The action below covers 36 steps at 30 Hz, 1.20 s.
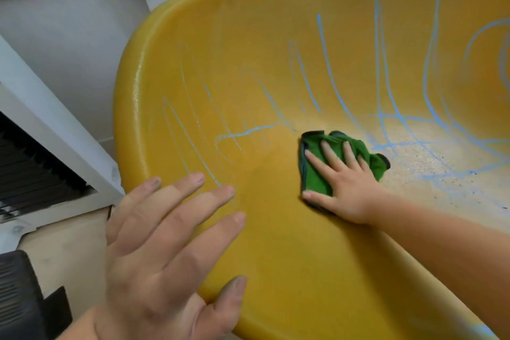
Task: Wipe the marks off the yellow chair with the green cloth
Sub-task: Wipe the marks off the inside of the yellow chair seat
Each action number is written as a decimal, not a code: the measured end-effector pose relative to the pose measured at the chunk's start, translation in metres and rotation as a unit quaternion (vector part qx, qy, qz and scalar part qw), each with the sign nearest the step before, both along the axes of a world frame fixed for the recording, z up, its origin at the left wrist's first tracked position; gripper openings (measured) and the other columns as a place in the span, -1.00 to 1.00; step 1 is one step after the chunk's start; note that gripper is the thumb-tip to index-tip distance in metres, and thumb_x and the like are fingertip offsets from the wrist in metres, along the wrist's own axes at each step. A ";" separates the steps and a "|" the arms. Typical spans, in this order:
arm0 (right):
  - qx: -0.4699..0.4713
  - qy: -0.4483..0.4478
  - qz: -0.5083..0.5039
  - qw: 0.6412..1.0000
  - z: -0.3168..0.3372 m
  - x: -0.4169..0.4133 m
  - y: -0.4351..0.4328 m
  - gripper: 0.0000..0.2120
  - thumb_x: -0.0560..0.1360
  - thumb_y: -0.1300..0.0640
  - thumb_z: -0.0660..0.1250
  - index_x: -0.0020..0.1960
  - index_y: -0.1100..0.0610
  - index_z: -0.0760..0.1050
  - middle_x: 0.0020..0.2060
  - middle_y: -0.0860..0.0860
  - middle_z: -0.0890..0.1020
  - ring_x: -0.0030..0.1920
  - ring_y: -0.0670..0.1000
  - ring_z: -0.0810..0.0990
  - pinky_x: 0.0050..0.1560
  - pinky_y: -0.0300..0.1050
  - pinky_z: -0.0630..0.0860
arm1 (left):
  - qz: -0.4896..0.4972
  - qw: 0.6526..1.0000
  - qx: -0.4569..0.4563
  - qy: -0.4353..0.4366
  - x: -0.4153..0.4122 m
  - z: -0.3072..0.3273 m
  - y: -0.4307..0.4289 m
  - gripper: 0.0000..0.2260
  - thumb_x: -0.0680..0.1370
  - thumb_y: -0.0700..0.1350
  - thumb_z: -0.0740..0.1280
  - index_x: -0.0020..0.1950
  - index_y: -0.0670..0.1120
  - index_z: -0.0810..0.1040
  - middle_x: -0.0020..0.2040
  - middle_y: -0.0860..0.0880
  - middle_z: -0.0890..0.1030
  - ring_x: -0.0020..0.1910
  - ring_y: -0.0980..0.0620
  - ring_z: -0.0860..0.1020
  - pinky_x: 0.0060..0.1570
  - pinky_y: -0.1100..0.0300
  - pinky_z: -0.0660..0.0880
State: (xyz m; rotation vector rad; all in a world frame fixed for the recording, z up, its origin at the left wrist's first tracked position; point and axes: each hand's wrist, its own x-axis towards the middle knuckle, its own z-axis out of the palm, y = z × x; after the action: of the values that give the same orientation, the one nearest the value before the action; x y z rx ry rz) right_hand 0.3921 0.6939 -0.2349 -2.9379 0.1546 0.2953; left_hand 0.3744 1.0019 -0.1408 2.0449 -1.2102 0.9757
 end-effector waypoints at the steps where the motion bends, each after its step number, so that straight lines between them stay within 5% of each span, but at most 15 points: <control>1: 0.005 -0.012 -0.053 0.999 -0.002 0.020 -0.009 -0.04 0.16 -0.76 -0.35 0.48 -0.45 -0.45 0.61 -0.12 -0.35 0.59 0.22 -0.40 0.58 0.32 -0.18 | 0.005 1.000 0.007 -0.022 0.001 0.000 0.000 -0.62 0.47 0.17 0.25 0.18 -0.01 0.49 0.19 0.00 0.62 0.36 -0.08 0.44 0.35 -0.14 0.29; 5: 0.049 -0.027 -0.081 0.995 -0.004 0.050 0.008 -0.09 0.30 -0.68 -0.29 0.55 -0.35 -0.39 0.59 -0.15 -0.37 0.60 0.23 -0.37 0.56 0.34 -0.22 | 0.061 0.994 0.079 -0.040 0.008 0.002 0.009 -0.51 0.39 0.21 0.25 0.21 -0.05 0.50 0.33 -0.12 0.48 0.49 -0.22 0.26 0.38 -0.36 0.15; 9: 0.120 -0.002 0.101 0.988 0.015 -0.002 0.079 -0.23 0.41 -0.56 -0.32 0.51 -0.31 -0.48 0.52 -0.19 -0.48 0.56 0.13 -0.48 0.58 0.22 -0.31 | 0.081 0.990 0.110 -0.030 0.009 0.012 0.014 -0.37 0.39 0.29 0.20 0.29 -0.10 0.47 0.38 -0.22 0.46 0.54 -0.27 0.15 0.41 -0.38 0.02; 12: 0.208 0.015 0.245 0.947 0.041 -0.064 0.106 -0.27 0.50 -0.50 -0.23 0.53 -0.31 -0.46 0.50 -0.32 -0.48 0.52 -0.07 -0.55 0.54 0.01 -0.42 | 0.125 0.984 0.126 0.012 0.016 0.027 0.019 -0.27 0.40 0.36 0.16 0.35 -0.16 0.43 0.44 -0.26 0.38 0.54 -0.32 0.08 0.41 -0.40 -0.03; 15: 0.224 0.035 0.294 0.929 0.048 -0.086 0.084 -0.31 0.45 -0.55 -0.32 0.53 -0.42 -0.35 0.53 -0.38 -0.38 0.55 -0.17 -0.45 0.53 -0.06 -0.31 | 0.203 0.969 0.122 0.070 0.022 0.039 0.021 -0.15 0.41 0.44 0.10 0.43 -0.19 0.40 0.51 -0.26 0.26 0.55 -0.33 0.02 0.45 -0.30 -0.10; 20: 0.034 -0.023 0.136 0.990 0.009 -0.004 0.046 -0.31 0.40 -0.56 -0.42 0.47 -0.42 -0.50 0.54 -0.19 -0.47 0.60 0.06 -0.40 0.57 0.22 -0.31 | 0.196 0.960 0.094 0.176 0.022 0.039 0.017 0.00 0.39 0.53 0.07 0.61 -0.13 0.03 0.62 -0.13 -0.05 0.60 -0.03 -0.13 0.52 -0.14 -0.11; 23: 0.053 -0.065 -0.034 0.996 -0.002 0.069 0.033 -0.18 0.39 -0.62 -0.31 0.53 -0.33 -0.45 0.58 -0.05 -0.43 0.60 0.21 -0.37 0.51 0.39 -0.36 | 0.179 0.962 0.085 0.187 0.021 0.038 0.017 0.05 0.37 0.55 0.09 0.62 -0.13 -0.07 0.63 -0.10 -0.09 0.60 0.05 -0.09 0.53 -0.05 -0.06; 26: 0.087 -0.084 -0.095 0.988 0.003 0.099 0.036 -0.21 0.48 -0.55 -0.24 0.58 -0.27 -0.40 0.59 -0.02 -0.42 0.59 0.22 -0.39 0.50 0.41 -0.38 | 0.160 0.964 0.067 0.199 0.023 0.038 0.016 0.08 0.37 0.55 0.09 0.61 -0.17 -0.08 0.62 -0.13 -0.07 0.60 0.05 -0.08 0.53 0.17 -0.09; 31: 0.195 -0.041 0.134 0.971 0.032 0.029 0.104 -0.47 0.65 -0.25 -0.19 0.46 -0.37 -0.47 0.52 -0.19 -0.51 0.52 0.02 -0.55 0.56 0.21 -0.36 | 0.113 0.969 0.051 0.212 0.025 0.037 0.014 0.09 0.39 0.55 0.06 0.58 -0.27 -0.06 0.61 -0.23 -0.04 0.60 -0.01 -0.08 0.52 0.21 -0.07; 34: 0.278 0.000 0.241 0.930 0.057 -0.044 0.132 -0.46 0.66 -0.23 -0.17 0.47 -0.38 -0.46 0.48 -0.33 -0.52 0.48 -0.15 -0.58 0.50 -0.05 -0.48 | 0.112 0.969 0.051 0.214 0.025 0.037 0.014 0.11 0.38 0.55 0.08 0.57 -0.31 -0.06 0.60 -0.25 -0.02 0.60 -0.05 -0.06 0.53 0.19 -0.06; 36: 0.265 0.038 0.264 0.927 0.057 -0.064 0.125 -0.43 0.59 -0.36 -0.20 0.45 -0.43 -0.48 0.46 -0.37 -0.52 0.48 -0.18 -0.57 0.49 -0.04 -0.48 | 0.110 0.968 0.053 0.220 0.025 0.037 0.015 0.13 0.37 0.55 0.09 0.57 -0.31 -0.06 0.60 -0.25 -0.03 0.60 -0.07 -0.06 0.53 0.16 -0.06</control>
State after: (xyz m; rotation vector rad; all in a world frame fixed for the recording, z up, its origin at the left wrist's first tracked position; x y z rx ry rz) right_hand 0.3276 0.8189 -0.1781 -2.3730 -0.6188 0.4410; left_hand 0.3997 1.0167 -0.1036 2.3549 -0.8283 0.5098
